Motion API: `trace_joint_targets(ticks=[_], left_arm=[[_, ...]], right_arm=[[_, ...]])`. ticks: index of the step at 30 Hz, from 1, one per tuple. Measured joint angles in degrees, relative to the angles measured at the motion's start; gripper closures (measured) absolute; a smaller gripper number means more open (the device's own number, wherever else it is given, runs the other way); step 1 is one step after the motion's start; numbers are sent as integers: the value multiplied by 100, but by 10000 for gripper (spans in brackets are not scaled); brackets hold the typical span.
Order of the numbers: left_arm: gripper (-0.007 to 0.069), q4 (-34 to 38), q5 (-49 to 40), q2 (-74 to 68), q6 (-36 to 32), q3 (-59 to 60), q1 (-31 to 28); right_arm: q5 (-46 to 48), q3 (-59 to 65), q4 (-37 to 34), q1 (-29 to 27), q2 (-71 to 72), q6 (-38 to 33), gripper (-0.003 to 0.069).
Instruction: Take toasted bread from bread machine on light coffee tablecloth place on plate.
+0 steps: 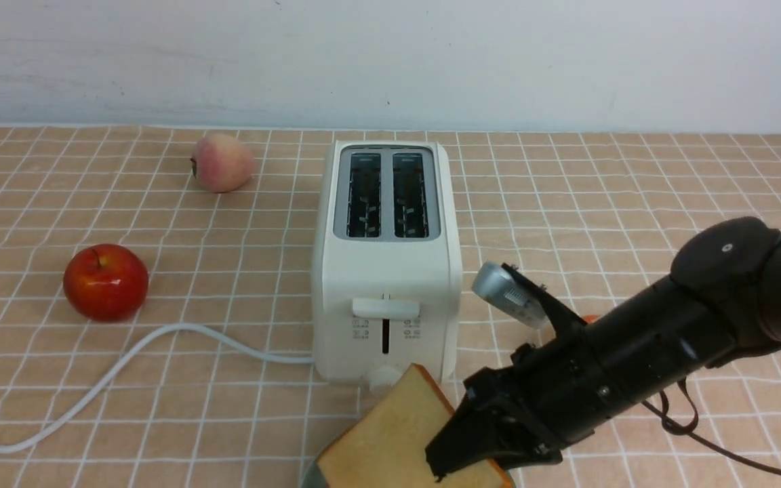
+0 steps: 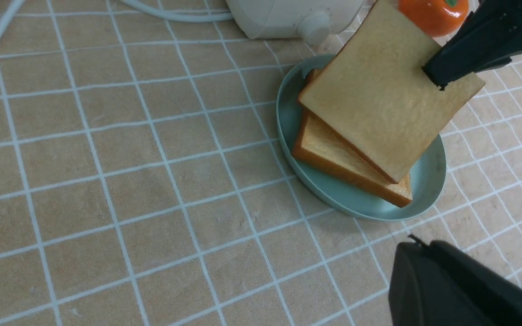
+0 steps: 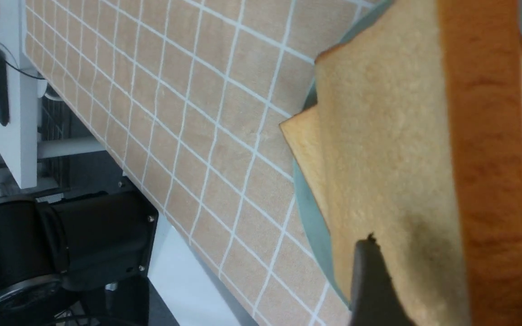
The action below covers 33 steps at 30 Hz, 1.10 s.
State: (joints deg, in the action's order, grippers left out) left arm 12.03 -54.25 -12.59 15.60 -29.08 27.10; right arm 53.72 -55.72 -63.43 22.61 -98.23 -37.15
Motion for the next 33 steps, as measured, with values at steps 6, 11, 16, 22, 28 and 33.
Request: trace_joint_targets(ticks=[6, 11, 16, 22, 28, 33], left_arm=[[638, 39, 0, 0, 0, 0, 0], [638, 58, 0, 0, 0, 0, 0], [638, 63, 52, 0, -5, 0, 0], [638, 63, 776, 0, -5, 0, 0], [638, 63, 1767, 0, -5, 0, 0], [638, 58, 2917, 0, -5, 109, 0]], right_arm=[[596, -436, 1146, -80, -13, 450, 126], [1450, -1505, 3267, -213, -13, 2029, 109], [1509, -2303, 4659, -242, 238, 3070, 221], [1649, -2428, 4727, -242, 1466, 3231, 595], [1653, -2443, 4527, -242, 3268, 3219, 676], [444, -1751, 4969, -242, 5296, 3214, 676]])
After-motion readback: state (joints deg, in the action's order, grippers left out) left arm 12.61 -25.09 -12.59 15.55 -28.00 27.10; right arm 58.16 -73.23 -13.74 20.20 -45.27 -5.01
